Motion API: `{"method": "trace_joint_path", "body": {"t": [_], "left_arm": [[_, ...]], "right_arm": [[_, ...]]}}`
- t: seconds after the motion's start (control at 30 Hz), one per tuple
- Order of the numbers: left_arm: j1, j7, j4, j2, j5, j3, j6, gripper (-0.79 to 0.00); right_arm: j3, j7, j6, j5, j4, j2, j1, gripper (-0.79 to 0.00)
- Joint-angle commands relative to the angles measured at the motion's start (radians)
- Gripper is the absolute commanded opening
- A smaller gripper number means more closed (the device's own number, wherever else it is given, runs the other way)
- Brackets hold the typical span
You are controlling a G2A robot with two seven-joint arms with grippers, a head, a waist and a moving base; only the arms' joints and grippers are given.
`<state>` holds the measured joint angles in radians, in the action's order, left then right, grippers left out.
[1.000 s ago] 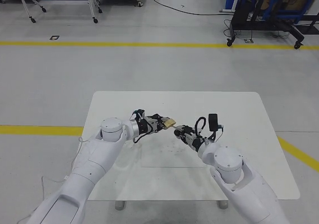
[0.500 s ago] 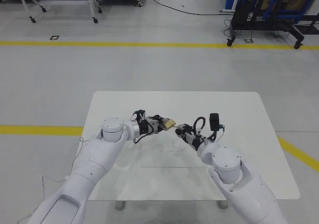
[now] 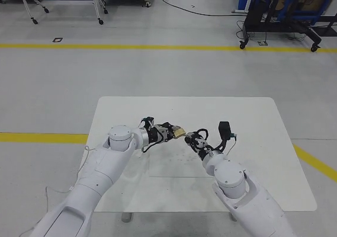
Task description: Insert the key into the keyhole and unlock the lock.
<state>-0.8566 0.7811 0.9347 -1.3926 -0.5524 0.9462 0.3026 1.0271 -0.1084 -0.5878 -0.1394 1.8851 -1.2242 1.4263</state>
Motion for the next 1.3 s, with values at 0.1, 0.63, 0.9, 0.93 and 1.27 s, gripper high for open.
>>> {"method": "trace_joint_path", "body": {"t": [0.1, 0.63, 0.9, 0.93, 1.27], "left_arm": [[-0.003, -0.009, 0.005, 0.0, 0.001, 0.002, 0.006, -0.785], [-0.007, -0.047, 0.015, 0.001, 0.022, 0.012, 0.01, -0.785], [-0.008, -0.087, 0.021, 0.003, 0.047, 0.017, -0.015, -0.785], [-0.008, -0.087, 0.021, 0.003, 0.047, 0.017, -0.015, -0.785], [-0.017, -0.007, 0.014, -0.001, -0.039, 0.024, 0.072, -0.785]], "right_arm": [[-0.027, -0.022, -0.006, 0.026, 0.002, -0.009, 0.001, -0.785], [0.013, -0.032, 0.142, 0.155, 0.008, -0.009, 0.037, -0.785], [0.013, -0.032, 0.142, 0.155, 0.008, -0.009, 0.037, -0.785], [0.013, -0.032, 0.142, 0.155, 0.008, -0.009, 0.037, -0.785], [-0.076, -0.228, 0.219, 0.516, -0.039, -0.017, 0.058, -0.785]]}}
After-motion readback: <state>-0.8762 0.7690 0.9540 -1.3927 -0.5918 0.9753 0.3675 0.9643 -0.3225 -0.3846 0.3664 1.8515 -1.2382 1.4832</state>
